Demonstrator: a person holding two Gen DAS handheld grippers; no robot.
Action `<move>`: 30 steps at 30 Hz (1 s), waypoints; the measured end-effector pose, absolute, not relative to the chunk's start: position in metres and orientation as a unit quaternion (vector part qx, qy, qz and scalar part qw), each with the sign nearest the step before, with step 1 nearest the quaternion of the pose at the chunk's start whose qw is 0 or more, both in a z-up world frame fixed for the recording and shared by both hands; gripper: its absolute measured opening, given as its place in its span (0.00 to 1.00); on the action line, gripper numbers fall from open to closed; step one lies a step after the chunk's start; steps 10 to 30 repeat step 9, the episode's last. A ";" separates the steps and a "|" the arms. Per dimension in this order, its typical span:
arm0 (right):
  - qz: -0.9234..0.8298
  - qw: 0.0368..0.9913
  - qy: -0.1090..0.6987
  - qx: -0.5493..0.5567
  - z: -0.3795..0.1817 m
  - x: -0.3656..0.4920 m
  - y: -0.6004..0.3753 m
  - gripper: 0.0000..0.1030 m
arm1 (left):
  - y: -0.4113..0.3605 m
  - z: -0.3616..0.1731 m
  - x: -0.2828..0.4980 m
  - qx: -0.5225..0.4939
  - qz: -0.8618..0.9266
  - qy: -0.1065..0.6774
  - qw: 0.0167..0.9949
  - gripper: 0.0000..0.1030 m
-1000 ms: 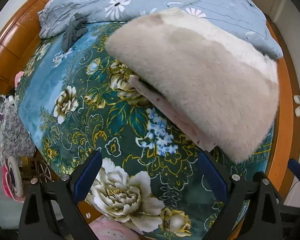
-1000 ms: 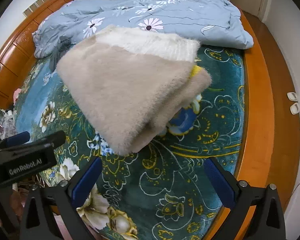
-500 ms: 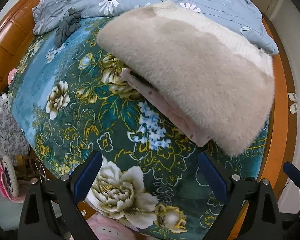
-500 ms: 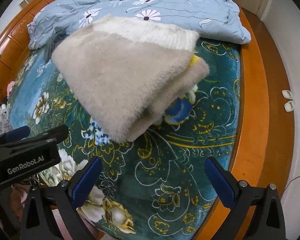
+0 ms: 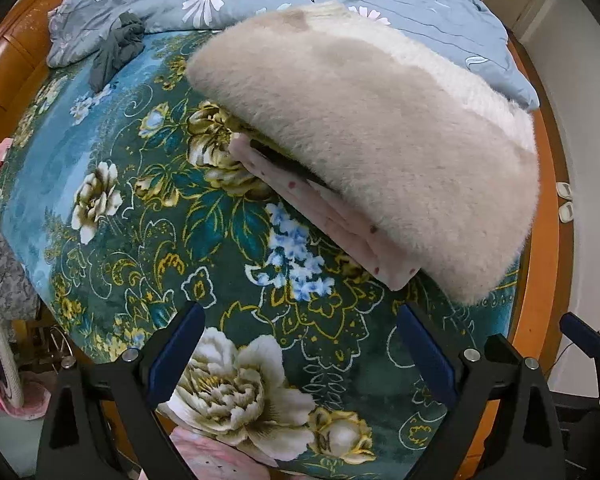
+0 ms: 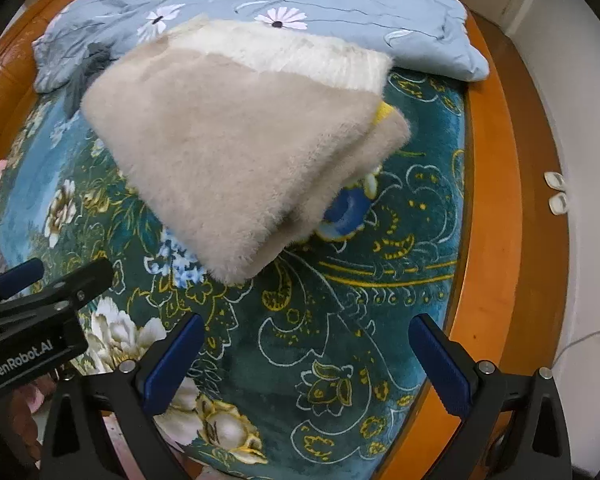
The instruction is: Fold clothes
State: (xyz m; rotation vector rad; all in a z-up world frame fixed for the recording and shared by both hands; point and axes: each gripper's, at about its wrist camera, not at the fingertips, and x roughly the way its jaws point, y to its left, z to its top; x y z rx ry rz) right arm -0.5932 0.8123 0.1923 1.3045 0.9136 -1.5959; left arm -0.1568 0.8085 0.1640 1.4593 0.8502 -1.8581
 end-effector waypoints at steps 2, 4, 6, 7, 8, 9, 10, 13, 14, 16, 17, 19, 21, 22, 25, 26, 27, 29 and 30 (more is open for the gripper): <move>-0.643 0.421 0.364 0.526 0.194 -0.590 0.810 1.00 | 0.803 0.163 -0.155 0.552 -0.705 0.325 0.304 0.94; -0.648 0.412 0.367 0.525 0.196 -0.586 0.808 1.00 | 0.799 0.161 -0.153 0.552 -0.709 0.326 0.296 0.94; -0.653 0.401 0.368 0.526 0.197 -0.581 0.805 1.00 | 0.795 0.159 -0.151 0.552 -0.711 0.327 0.287 0.94; -0.655 0.396 0.367 0.528 0.199 -0.579 0.804 1.00 | 0.792 0.159 -0.151 0.551 -0.714 0.329 0.280 0.94; -0.657 0.392 0.367 0.529 0.200 -0.576 0.803 1.00 | 0.789 0.159 -0.150 0.550 -0.717 0.329 0.273 0.94; -0.659 0.388 0.366 0.531 0.201 -0.574 0.801 1.00 | 0.787 0.160 -0.150 0.548 -0.721 0.329 0.269 0.94; -0.659 0.388 0.366 0.531 0.201 -0.574 0.801 1.00 | 0.787 0.160 -0.150 0.548 -0.721 0.329 0.269 0.94; -0.659 0.388 0.366 0.531 0.201 -0.574 0.801 1.00 | 0.787 0.160 -0.150 0.548 -0.721 0.329 0.269 0.94; -0.659 0.388 0.366 0.531 0.201 -0.574 0.801 1.00 | 0.787 0.160 -0.150 0.548 -0.721 0.329 0.269 0.94; -0.659 0.388 0.366 0.531 0.201 -0.574 0.801 1.00 | 0.787 0.160 -0.150 0.548 -0.721 0.329 0.269 0.94; -0.659 0.388 0.366 0.531 0.201 -0.574 0.801 1.00 | 0.787 0.160 -0.150 0.548 -0.721 0.329 0.269 0.94; -0.659 0.388 0.366 0.531 0.201 -0.574 0.801 1.00 | 0.787 0.160 -0.150 0.548 -0.721 0.329 0.269 0.94; -0.659 0.388 0.366 0.531 0.201 -0.574 0.801 1.00 | 0.787 0.160 -0.150 0.548 -0.721 0.329 0.269 0.94; -0.659 0.388 0.366 0.531 0.201 -0.574 0.801 1.00 | 0.787 0.160 -0.150 0.548 -0.721 0.329 0.269 0.94; -0.659 0.388 0.366 0.531 0.201 -0.574 0.801 1.00 | 0.787 0.160 -0.150 0.548 -0.721 0.329 0.269 0.94; -0.659 0.388 0.366 0.531 0.201 -0.574 0.801 1.00 | 0.787 0.160 -0.150 0.548 -0.721 0.329 0.269 0.94; -0.659 0.388 0.366 0.531 0.201 -0.574 0.801 1.00 | 0.787 0.160 -0.150 0.548 -0.721 0.329 0.269 0.94; -0.659 0.388 0.366 0.531 0.201 -0.574 0.801 1.00 | 0.787 0.160 -0.150 0.548 -0.721 0.329 0.269 0.94; -0.659 0.388 0.366 0.531 0.201 -0.574 0.801 1.00 | 0.787 0.160 -0.150 0.548 -0.721 0.329 0.269 0.94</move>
